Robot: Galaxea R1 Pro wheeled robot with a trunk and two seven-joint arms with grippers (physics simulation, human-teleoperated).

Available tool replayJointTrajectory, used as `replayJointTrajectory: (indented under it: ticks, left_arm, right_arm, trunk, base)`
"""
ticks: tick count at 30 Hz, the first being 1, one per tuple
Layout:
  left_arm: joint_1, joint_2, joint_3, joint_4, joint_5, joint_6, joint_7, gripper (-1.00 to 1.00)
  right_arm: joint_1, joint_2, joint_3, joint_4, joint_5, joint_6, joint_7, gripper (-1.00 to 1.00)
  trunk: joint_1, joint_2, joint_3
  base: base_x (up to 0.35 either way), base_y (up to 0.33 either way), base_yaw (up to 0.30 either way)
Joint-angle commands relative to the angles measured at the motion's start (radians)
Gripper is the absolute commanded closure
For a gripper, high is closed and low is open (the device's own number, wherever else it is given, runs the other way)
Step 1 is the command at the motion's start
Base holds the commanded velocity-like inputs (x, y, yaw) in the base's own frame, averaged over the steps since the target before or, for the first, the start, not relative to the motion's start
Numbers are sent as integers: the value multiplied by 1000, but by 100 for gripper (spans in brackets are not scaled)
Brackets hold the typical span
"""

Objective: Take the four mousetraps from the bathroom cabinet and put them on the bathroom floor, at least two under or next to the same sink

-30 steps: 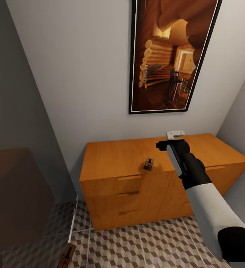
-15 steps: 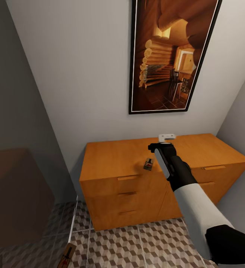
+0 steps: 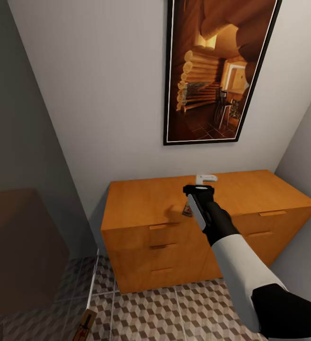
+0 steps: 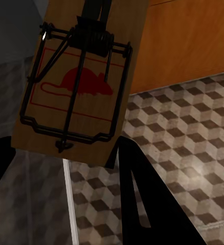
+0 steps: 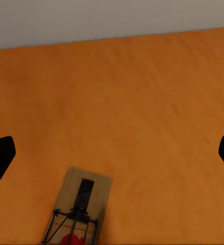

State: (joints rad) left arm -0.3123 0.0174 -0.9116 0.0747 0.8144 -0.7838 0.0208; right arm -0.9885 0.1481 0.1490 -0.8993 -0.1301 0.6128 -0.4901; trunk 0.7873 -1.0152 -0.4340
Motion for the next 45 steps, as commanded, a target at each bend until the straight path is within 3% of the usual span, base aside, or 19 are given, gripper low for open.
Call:
replayJointTrajectory:
  ticks: [1,3,11,20,26,36,45]
  left_arm:
    - [-1,-1,-7,2,-1,-3,7,100]
    - [-1,-1,-7,2,-1,-3,7,100]
    - [-1,-1,-7,2,-1,-3,7,100]
    - [-1,-1,-7,2,-1,-3,7,100]
    - [-1,-1,-7,2,-1,-3,7,100]
    - [-1,-1,-7,2,-1,-2,7,100]
    - [-1,-1,-7,2,-1,-2,7,100]
  right_arm:
    - [-1,0,3,20,-12,-22,-10,-100]
    - [-1,3,3,74,-17,-59,-11,-100]
    - [-1,4,3,119,-35,-72,-12,-100]
    - [-1,4,4,151,-107,-93,-10,-100]
    - [-1,4,4,189,-133,-124,-11,-100]
    - [-1,6,4,202,-140,-135,-12,-100]
    - [-1,23,3,209,-140,-135,-13,-100]
  trunk:
    - [0,-1,-1]
    - [0,-1,-1]
    - [0,-1,-1]
    - [0,-1,-1]
    - [0,-1,-1]
    - [0,-1,-1]
    - [0,-1,-1]
  base:
    - [0,0,0]
    - [0,0,0]
    - [0,0,0]
    - [0,0,0]
    - [0,0,0]
    - [0,0,0]
    - [0,0,0]
